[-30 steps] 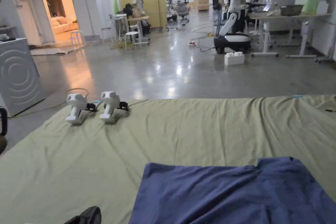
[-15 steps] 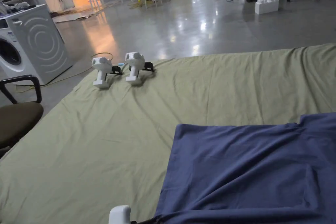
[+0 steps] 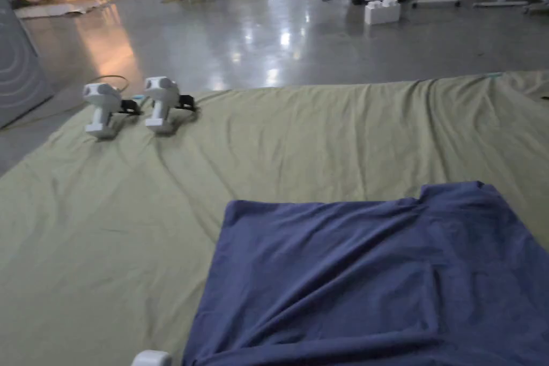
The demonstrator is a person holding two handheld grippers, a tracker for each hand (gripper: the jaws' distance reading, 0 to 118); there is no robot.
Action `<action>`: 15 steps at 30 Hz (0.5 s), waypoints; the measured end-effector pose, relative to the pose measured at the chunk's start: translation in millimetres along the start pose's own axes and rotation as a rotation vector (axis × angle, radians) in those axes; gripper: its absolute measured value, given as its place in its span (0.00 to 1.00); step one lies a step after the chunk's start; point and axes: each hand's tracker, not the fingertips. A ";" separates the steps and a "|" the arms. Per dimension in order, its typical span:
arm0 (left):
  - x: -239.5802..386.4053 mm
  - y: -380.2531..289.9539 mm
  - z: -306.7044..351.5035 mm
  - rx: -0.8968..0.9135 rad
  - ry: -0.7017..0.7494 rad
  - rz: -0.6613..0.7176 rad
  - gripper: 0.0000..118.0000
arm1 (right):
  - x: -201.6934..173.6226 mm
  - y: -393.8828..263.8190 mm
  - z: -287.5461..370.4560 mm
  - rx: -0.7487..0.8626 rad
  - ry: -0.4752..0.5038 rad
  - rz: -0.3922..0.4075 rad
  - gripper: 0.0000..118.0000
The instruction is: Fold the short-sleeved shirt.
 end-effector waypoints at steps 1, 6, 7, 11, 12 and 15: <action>1.3 1.7 -1.9 -0.014 0.005 -0.008 0.07 | 5.5 -1.5 -3.3 -0.002 -0.010 -0.009 0.03; 9.6 15.0 -4.1 -0.094 0.040 -0.105 0.07 | 40.3 -11.1 -21.1 -0.015 -0.002 -0.178 0.79; 10.1 14.0 -4.7 -0.090 0.041 -0.105 0.07 | 46.0 -16.3 -25.9 -0.014 -0.020 -0.167 0.81; 9.3 8.9 -1.7 -0.065 0.041 -0.079 0.07 | 56.6 -38.5 -62.0 -0.153 -0.059 -0.062 0.89; 8.3 8.7 -1.2 -0.062 0.039 -0.073 0.07 | 57.8 -45.5 -71.1 -0.186 -0.068 -0.040 0.89; 6.2 10.9 -1.2 -0.069 0.032 -0.052 0.07 | 61.1 -61.6 -93.6 -0.246 -0.085 -0.023 0.89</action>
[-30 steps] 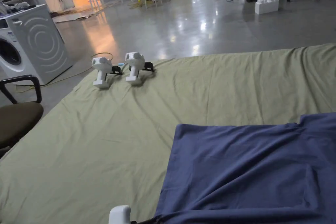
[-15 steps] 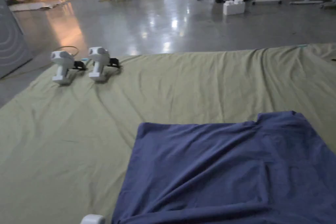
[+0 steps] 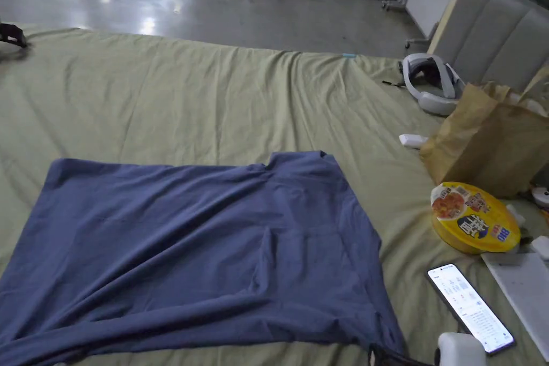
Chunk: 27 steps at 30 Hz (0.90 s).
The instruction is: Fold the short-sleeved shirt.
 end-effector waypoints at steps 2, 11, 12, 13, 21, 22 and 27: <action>-1.0 2.3 -1.2 -0.009 -0.005 0.004 0.07 | 1.5 -3.5 -10.0 -0.007 0.004 -0.006 0.87; 8.2 2.8 5.2 -0.003 -0.007 0.025 0.07 | 4.0 -5.9 -39.5 -0.052 -0.020 0.081 0.49; 9.0 2.8 5.5 -0.002 -0.007 0.026 0.07 | 3.9 -5.9 -42.3 -0.059 -0.016 0.087 0.47; 11.1 4.2 7.6 -0.002 -0.007 0.027 0.07 | 2.6 -7.0 -45.4 -0.068 -0.021 0.099 0.46; 12.8 5.7 12.3 0.002 -0.006 0.034 0.07 | -2.1 -5.0 -41.8 -0.041 -0.008 0.091 0.07; 12.9 4.3 14.5 0.009 -0.007 0.032 0.07 | 0.0 -4.6 -40.2 -0.035 0.003 0.058 0.07; 6.7 -10.8 55.7 0.208 -0.001 0.115 0.05 | -0.4 -0.2 -12.3 0.053 -0.031 0.027 0.07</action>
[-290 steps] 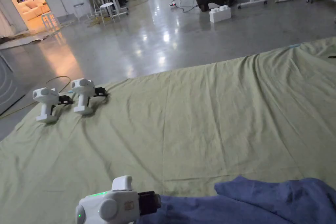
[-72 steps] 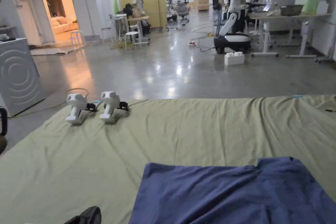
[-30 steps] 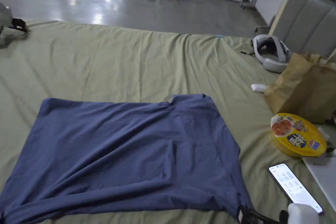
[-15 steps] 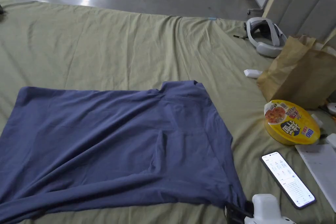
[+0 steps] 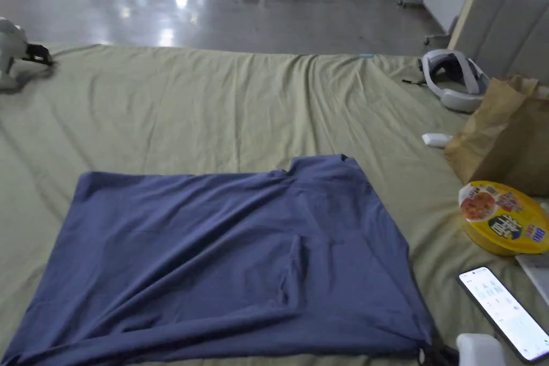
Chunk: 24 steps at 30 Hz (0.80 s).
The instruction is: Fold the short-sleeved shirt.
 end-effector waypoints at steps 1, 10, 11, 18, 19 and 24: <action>-1.0 0.8 10.7 0.046 -0.001 0.019 0.04 | -2.3 2.2 7.2 -0.004 0.004 0.009 0.07; -13.1 56.2 46.6 0.219 -0.015 -0.004 0.04 | -5.8 60.4 50.5 0.152 -0.011 -0.004 0.07; -17.3 67.8 39.5 0.224 -0.018 0.001 0.04 | -2.9 71.9 44.8 0.164 -0.001 -0.026 0.07; -22.8 157.1 -52.0 0.142 -0.042 0.038 0.04 | -6.0 155.4 -56.4 0.062 0.030 -0.049 0.07; -23.1 166.7 -68.5 0.102 -0.027 0.032 0.04 | -7.6 162.9 -73.8 0.025 0.021 -0.044 0.07; -23.5 200.1 -154.4 -0.043 -0.017 0.060 0.05 | -11.4 179.1 -166.4 -0.149 -0.016 -0.068 0.07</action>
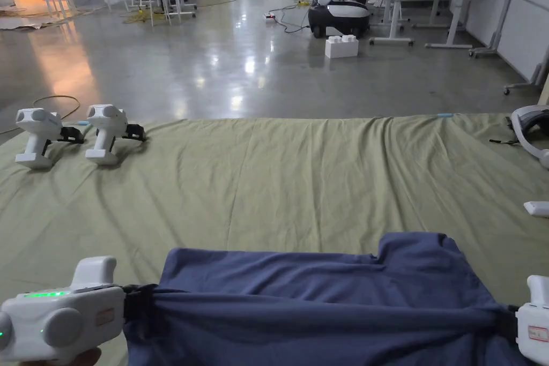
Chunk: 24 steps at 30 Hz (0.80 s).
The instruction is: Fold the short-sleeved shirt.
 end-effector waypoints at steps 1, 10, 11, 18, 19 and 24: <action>0.4 3.9 -13.1 -0.013 -0.003 0.003 0.05 | 0.6 0.3 -15.1 -0.031 -0.011 0.001 0.07; 0.8 -16.2 -53.4 -0.082 0.013 0.004 0.90 | 8.2 1.0 -47.3 0.005 -0.034 0.020 0.81; 1.7 -18.4 -44.0 -0.069 0.014 -0.009 0.90 | 14.0 2.6 -41.1 0.001 -0.019 -0.013 0.84; 24.2 -36.1 119.5 0.276 -0.122 -0.137 0.90 | 15.7 -20.1 98.2 0.297 0.106 0.032 0.83; 31.3 -40.2 145.4 0.326 -0.115 -0.156 0.90 | 12.3 -25.9 121.2 0.345 0.119 0.042 0.83; 63.2 -73.4 272.9 0.582 -0.060 -0.231 0.90 | -15.2 -61.6 241.9 0.562 0.160 0.108 0.83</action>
